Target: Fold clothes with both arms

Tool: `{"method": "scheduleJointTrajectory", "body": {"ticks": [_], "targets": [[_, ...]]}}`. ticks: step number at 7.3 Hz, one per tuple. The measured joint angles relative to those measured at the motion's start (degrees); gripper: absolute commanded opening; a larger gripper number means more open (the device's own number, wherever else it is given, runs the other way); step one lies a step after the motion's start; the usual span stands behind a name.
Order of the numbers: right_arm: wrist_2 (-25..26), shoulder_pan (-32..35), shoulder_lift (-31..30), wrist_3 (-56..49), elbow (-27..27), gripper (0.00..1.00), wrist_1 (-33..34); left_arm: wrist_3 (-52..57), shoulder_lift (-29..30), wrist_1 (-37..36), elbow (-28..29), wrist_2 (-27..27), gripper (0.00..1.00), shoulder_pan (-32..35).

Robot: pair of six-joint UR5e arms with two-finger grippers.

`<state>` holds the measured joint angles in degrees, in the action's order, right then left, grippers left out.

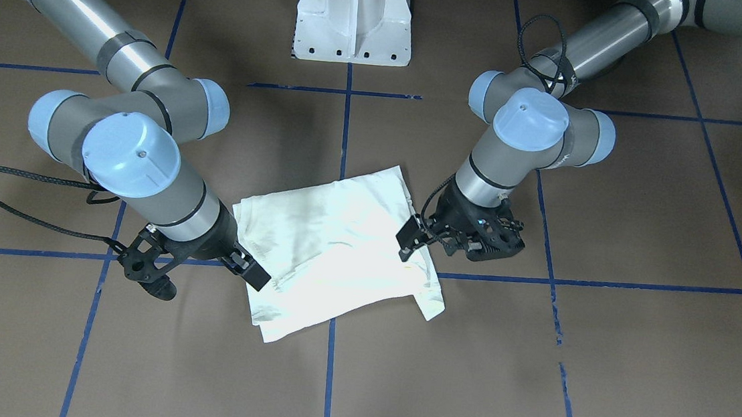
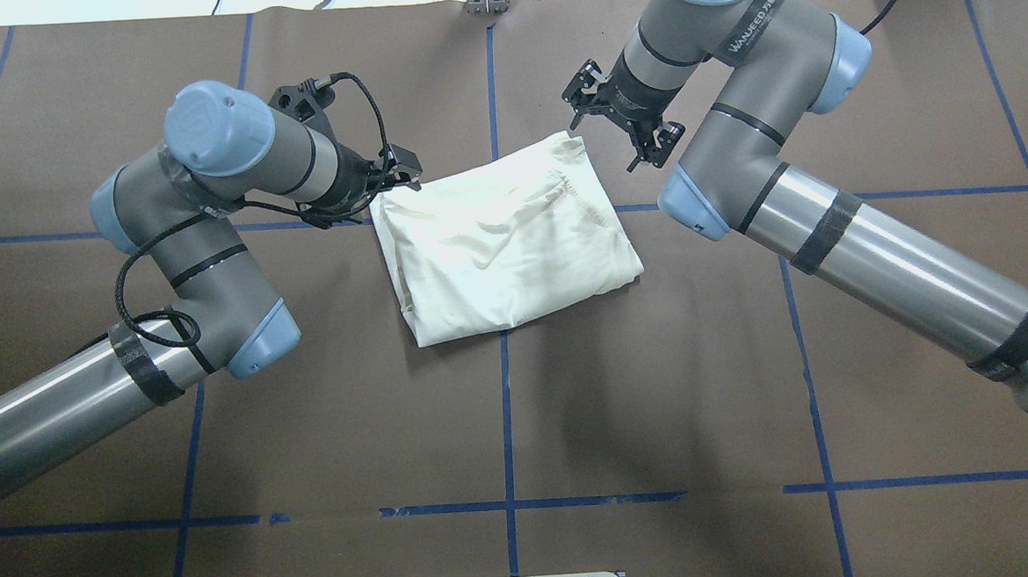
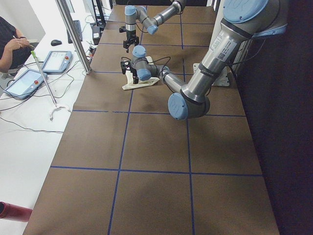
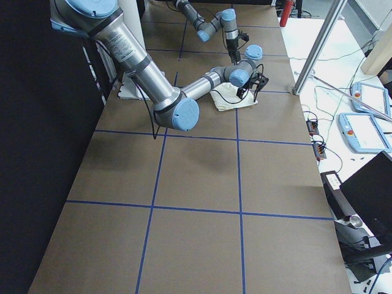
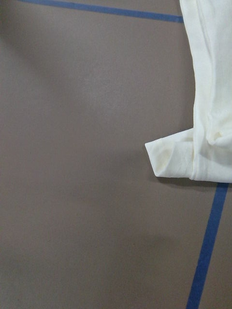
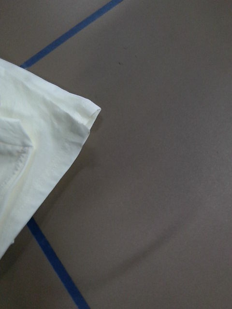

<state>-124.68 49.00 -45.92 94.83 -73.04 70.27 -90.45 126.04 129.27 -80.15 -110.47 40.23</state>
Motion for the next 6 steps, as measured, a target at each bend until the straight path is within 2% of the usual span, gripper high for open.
{"method": "scheduleJointTrajectory", "body": {"ticks": [1, 3, 4, 6], "targets": [[-0.2, 1.5, -1.5, -4.8, -1.2, 1.0, 0.2, -3.0, -1.2, 3.9, -0.8, -1.0, 1.0, -0.8], [-0.9, 5.5, -7.1, -16.5, -4.9, 1.0, 0.6, -2.7, -4.7, 5.9, -4.2, -4.9, 1.0, 1.7], [-1.7, 9.0, -10.7, -25.1, -6.4, 1.0, 1.5, 1.3, -6.6, 5.5, -5.5, -6.9, 1.0, 5.3], [-2.9, 17.0, -16.8, -49.1, -7.2, 1.0, 6.8, 14.7, -12.0, 3.6, -7.3, -8.6, 1.0, 13.1]]}}
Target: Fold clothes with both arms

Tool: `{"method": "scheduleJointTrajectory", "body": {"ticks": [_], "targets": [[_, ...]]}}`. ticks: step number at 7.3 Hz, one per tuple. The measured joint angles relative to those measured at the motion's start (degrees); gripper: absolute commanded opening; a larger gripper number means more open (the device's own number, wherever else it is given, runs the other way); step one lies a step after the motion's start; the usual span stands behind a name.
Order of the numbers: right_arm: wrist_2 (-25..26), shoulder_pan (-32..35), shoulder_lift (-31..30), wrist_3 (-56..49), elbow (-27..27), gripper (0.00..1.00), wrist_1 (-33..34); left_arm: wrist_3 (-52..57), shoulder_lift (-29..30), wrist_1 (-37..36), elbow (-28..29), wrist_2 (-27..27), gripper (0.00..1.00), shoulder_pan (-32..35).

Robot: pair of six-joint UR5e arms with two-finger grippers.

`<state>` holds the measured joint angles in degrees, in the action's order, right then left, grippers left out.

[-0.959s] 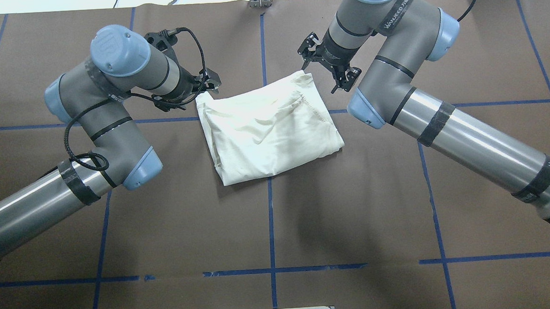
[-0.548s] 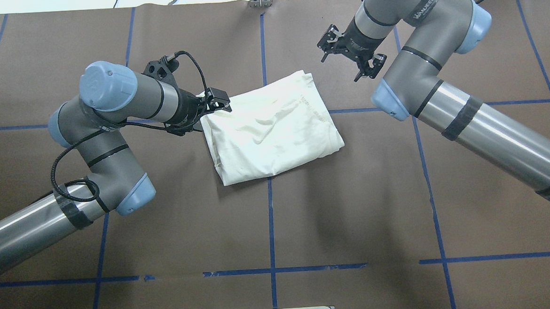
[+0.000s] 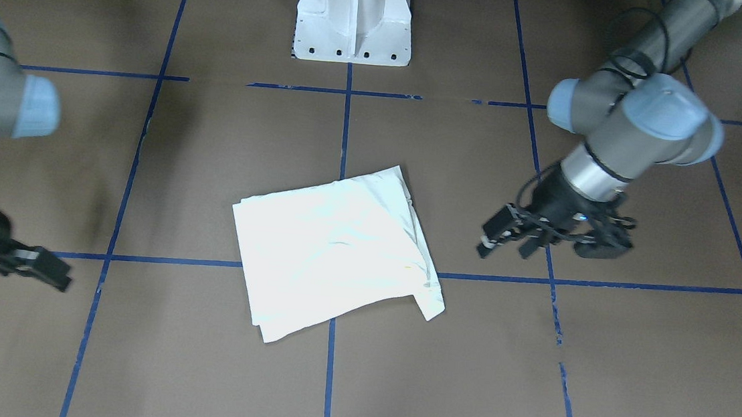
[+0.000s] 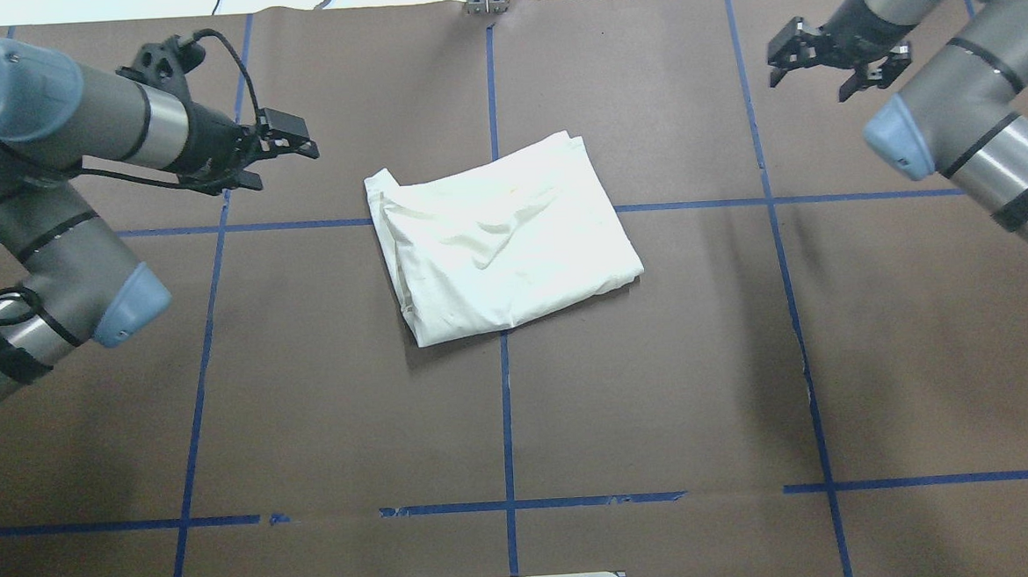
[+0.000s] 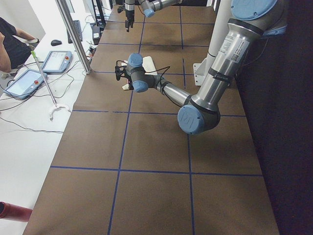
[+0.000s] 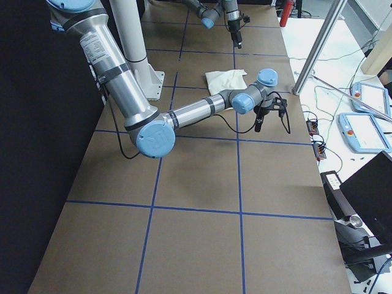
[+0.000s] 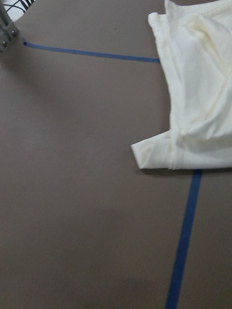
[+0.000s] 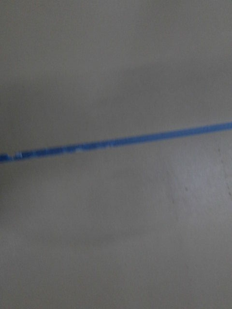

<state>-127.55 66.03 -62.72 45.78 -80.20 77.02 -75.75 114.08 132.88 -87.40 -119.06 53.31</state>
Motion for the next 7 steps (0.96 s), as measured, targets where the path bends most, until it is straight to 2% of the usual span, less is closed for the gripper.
{"method": "scheduleJointTrajectory", "body": {"ticks": [2, 3, 5, 7], "targets": [[-0.2, 6.9, -7.4, -22.3, 0.2, 1.0, 3.3, 22.8, -6.6, -5.5, -1.2, -0.3, 1.0, 9.3], [-0.2, 9.8, -11.2, -30.4, 0.3, 1.0, 3.7, 37.1, -8.9, -11.4, -2.1, -0.2, 1.0, 14.4], [-1.3, 16.7, -17.2, -44.8, 0.1, 1.0, 6.6, 66.3, -11.9, -24.2, -3.3, -0.1, 1.0, 24.8], [-5.8, 24.4, -19.8, -53.8, -1.2, 1.0, 13.6, 86.9, -15.4, -35.4, -5.9, -3.4, 1.0, 33.6]]}}
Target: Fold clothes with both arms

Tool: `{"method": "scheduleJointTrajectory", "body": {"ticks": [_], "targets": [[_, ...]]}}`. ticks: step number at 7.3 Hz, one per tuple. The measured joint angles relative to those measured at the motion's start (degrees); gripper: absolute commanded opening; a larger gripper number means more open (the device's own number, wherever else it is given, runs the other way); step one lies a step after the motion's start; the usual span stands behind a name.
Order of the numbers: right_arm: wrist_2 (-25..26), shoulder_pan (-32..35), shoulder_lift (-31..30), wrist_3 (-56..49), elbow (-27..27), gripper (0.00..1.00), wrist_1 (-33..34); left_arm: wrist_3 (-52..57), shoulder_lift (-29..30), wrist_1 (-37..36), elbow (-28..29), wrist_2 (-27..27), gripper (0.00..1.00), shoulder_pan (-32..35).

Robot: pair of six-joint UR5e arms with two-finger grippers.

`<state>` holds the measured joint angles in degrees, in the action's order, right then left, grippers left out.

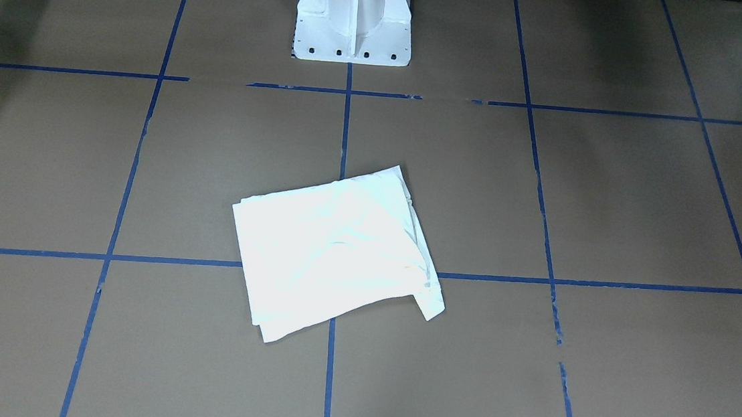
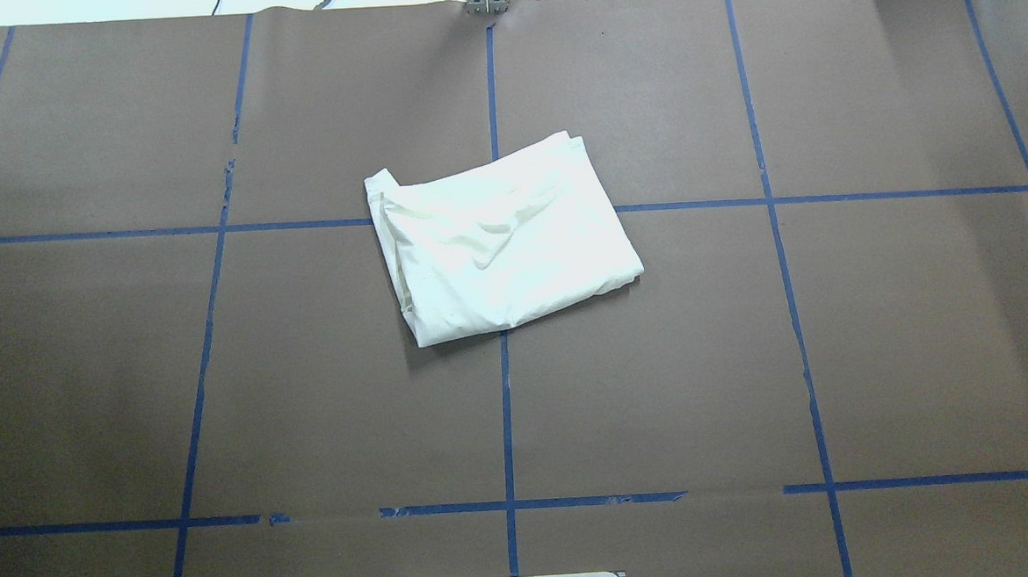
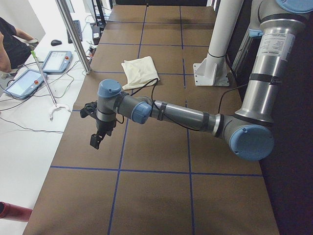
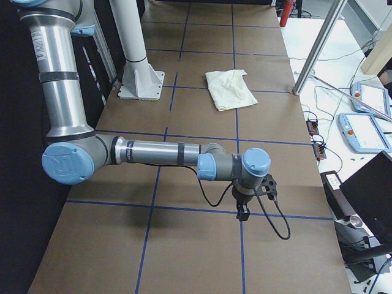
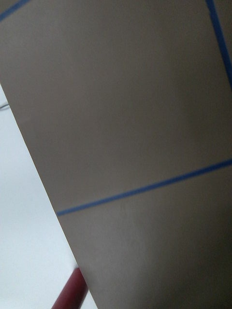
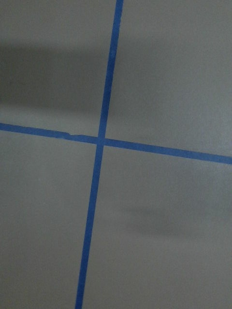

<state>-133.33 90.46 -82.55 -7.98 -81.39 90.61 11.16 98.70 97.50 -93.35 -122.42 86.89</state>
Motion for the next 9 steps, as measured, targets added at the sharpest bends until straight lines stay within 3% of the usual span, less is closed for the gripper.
{"method": "scheduleJointTrajectory", "body": {"ticks": [1, 3, 6, 9], "targets": [[-1.6, 1.6, -0.5, -0.9, -1.2, 1.0, 1.5, 3.3, -3.2, -1.5, -1.9, -2.5, 1.0, 1.5], [-1.6, 2.4, -1.4, -0.9, -3.3, 1.0, 2.1, 4.3, -6.6, -0.3, -0.3, -4.2, 1.0, 2.1], [-1.6, 2.8, -7.8, 5.6, -11.9, 1.0, 2.1, 3.9, -7.8, -0.4, 1.2, -4.8, 1.0, 2.1], [-1.6, 2.5, -10.0, 8.8, -13.7, 1.0, 1.4, 3.8, -7.9, -0.4, 1.4, -4.8, 1.0, 2.1]]}}
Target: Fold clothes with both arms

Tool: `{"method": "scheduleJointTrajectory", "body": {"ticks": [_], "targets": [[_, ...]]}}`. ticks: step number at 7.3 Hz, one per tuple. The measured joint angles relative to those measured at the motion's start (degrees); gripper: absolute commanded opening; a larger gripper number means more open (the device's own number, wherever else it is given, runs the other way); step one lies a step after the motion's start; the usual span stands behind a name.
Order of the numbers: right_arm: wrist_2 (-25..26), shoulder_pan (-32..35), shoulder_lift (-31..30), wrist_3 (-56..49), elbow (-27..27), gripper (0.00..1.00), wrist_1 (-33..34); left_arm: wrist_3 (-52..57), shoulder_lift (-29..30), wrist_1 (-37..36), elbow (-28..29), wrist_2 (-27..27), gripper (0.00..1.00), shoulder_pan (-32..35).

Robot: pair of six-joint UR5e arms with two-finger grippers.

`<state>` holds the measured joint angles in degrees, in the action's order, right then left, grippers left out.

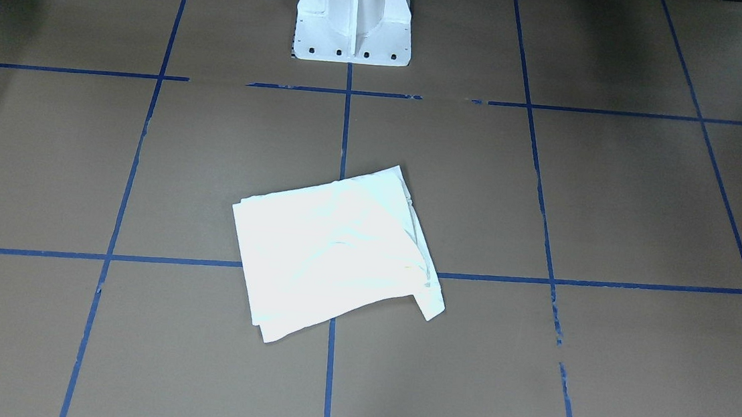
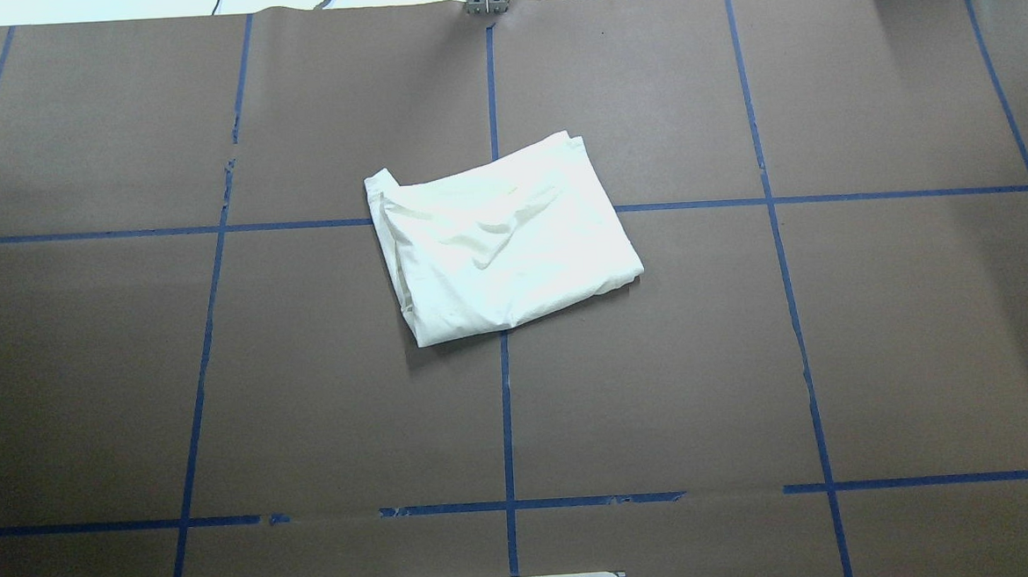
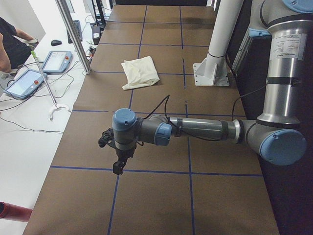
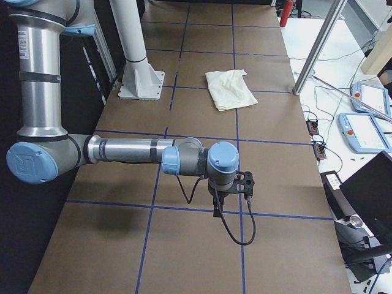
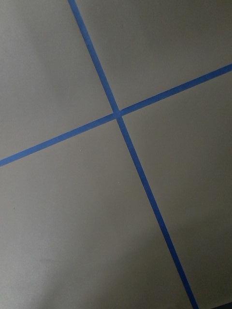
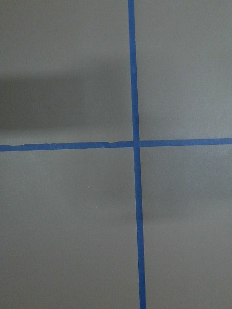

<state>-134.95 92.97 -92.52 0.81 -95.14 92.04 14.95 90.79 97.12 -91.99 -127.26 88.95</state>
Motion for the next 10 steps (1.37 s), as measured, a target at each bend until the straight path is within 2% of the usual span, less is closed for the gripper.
{"method": "scheduleJointTrajectory", "body": {"ticks": [3, 6, 10], "targets": [[-0.7, -1.0, 0.1, 0.2, 0.6, 1.0, -1.8, -1.2, 0.0, 0.0, 0.0, 0.0, 1.0, 0.0], [-0.8, -1.1, 0.1, 0.3, 0.6, 1.0, -2.0, -11.8, -0.1, 0.1, -0.1, -1.0, 1.0, 0.0], [-1.2, -1.1, 0.1, 0.2, 0.6, 1.0, -2.0, -13.3, -0.2, 0.2, -0.1, -1.8, 1.0, 0.0]]}}
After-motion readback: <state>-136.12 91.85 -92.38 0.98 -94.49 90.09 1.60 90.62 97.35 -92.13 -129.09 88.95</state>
